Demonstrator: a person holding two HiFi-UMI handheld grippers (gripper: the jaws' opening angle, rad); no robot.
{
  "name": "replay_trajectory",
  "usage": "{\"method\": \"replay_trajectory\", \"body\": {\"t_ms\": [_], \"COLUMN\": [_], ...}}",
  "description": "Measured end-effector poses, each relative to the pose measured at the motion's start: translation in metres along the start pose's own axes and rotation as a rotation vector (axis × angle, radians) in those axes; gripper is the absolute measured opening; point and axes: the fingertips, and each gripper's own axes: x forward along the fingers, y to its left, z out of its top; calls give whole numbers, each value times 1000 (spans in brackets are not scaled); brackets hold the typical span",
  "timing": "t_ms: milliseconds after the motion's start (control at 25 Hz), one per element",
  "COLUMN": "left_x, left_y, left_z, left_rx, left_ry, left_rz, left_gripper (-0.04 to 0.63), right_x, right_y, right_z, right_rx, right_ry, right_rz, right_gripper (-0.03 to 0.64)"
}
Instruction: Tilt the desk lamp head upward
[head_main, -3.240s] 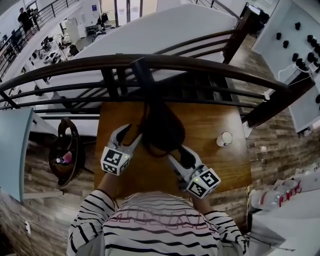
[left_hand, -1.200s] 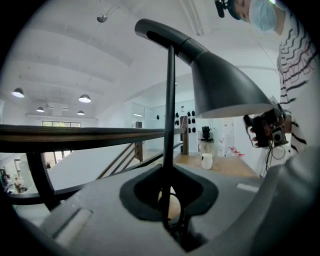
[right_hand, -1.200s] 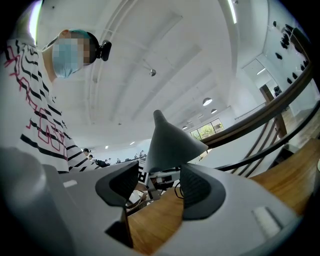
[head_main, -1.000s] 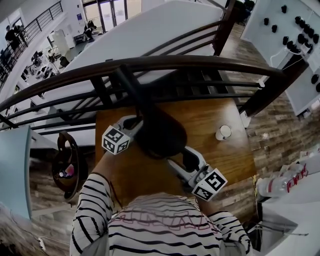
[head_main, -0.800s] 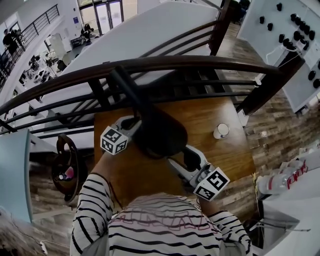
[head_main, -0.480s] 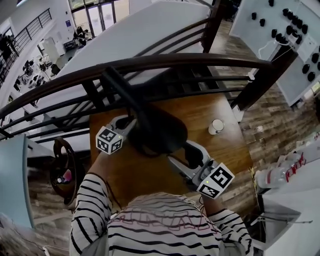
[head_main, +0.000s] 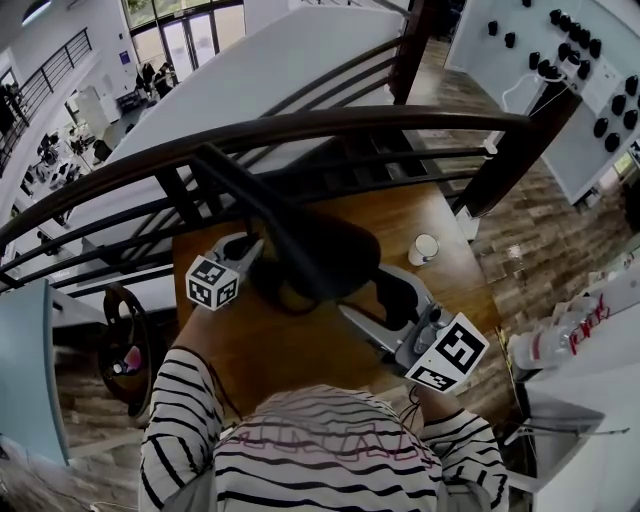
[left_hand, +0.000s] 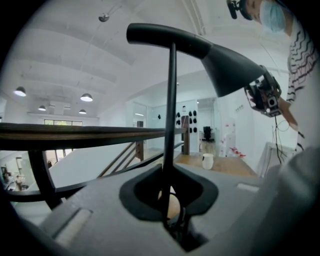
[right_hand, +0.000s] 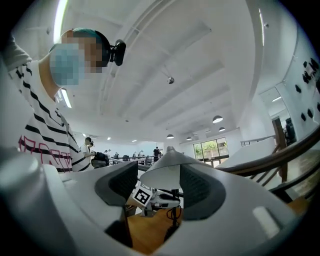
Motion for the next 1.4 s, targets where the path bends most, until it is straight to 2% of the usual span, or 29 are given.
{"method": "replay_trajectory", "body": {"t_ms": [400,920,1120,1400], "left_x": [-3,-1,-1,-2], "left_y": [-1,-1,-2,-2], "left_z": [-2,-2,-4,-6], "left_rx": [-7,12,57,67], "left_ry": [-9,18,44,53], "left_rz": [21,61,77,87], "left_gripper": [49,44,43,43], "right_x": [5,14,20,29], "right_y": [7,8,10,12], "right_z": [43,77,91,105], "right_rx": [-107,-133,-166,-176], "right_ry": [20,27,32,27], "right_rz": [45,108,128,153], "right_gripper": [253,252,245,242]}}
